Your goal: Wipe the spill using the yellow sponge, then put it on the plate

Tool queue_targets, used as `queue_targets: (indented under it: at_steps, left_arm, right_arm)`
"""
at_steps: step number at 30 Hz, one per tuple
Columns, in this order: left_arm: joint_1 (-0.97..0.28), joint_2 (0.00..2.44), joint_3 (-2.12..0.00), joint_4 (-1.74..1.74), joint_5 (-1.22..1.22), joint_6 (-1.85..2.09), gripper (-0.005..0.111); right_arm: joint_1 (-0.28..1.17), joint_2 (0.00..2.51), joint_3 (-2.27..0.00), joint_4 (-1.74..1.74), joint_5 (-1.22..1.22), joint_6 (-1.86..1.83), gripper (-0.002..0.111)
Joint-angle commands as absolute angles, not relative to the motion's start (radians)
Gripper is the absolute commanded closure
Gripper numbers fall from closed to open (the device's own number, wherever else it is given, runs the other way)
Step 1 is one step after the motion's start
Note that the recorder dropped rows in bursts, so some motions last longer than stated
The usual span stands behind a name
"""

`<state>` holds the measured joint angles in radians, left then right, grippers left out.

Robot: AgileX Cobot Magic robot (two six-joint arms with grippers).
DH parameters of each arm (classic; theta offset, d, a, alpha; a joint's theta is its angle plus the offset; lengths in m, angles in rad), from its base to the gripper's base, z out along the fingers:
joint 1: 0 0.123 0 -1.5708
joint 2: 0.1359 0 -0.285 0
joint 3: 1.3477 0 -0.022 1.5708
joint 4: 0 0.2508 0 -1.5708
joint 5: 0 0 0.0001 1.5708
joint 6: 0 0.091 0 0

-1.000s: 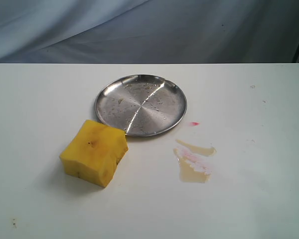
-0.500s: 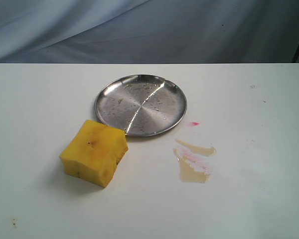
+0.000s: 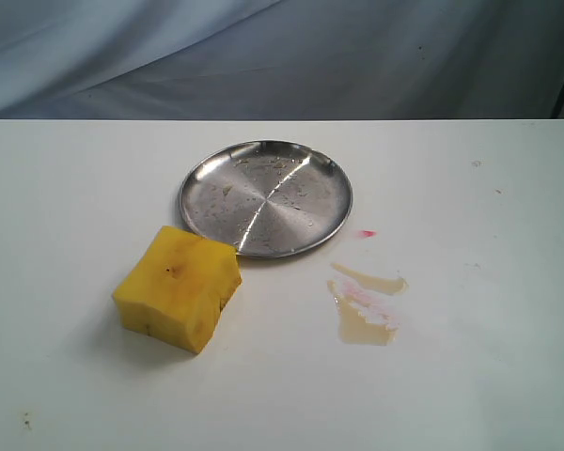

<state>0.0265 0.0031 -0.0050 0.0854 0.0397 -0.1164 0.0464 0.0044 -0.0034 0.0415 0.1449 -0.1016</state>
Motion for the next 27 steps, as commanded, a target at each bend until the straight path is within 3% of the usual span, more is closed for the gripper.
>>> queue_targets:
  at_steps: [1,7,15,27]
  left_arm:
    - [0.020,0.000,0.000,0.081,0.010,-0.212,0.104]
    - [0.020,0.000,0.000,0.090,-0.042,-0.233,0.104]
    - [0.020,0.000,0.000,0.093,-0.301,-0.211,0.104]
    - [0.020,0.098,-0.330,0.093,0.188,-0.188,0.104]
  right_arm:
    - [0.050,0.000,0.000,0.038,0.143,-0.099,0.108]
    - [0.050,0.000,0.000,0.038,0.143,-0.099,0.108]
    - [0.050,0.000,0.000,0.038,0.143,-0.099,0.108]
    - [0.050,0.000,0.000,0.038,0.143,-0.099,0.108]
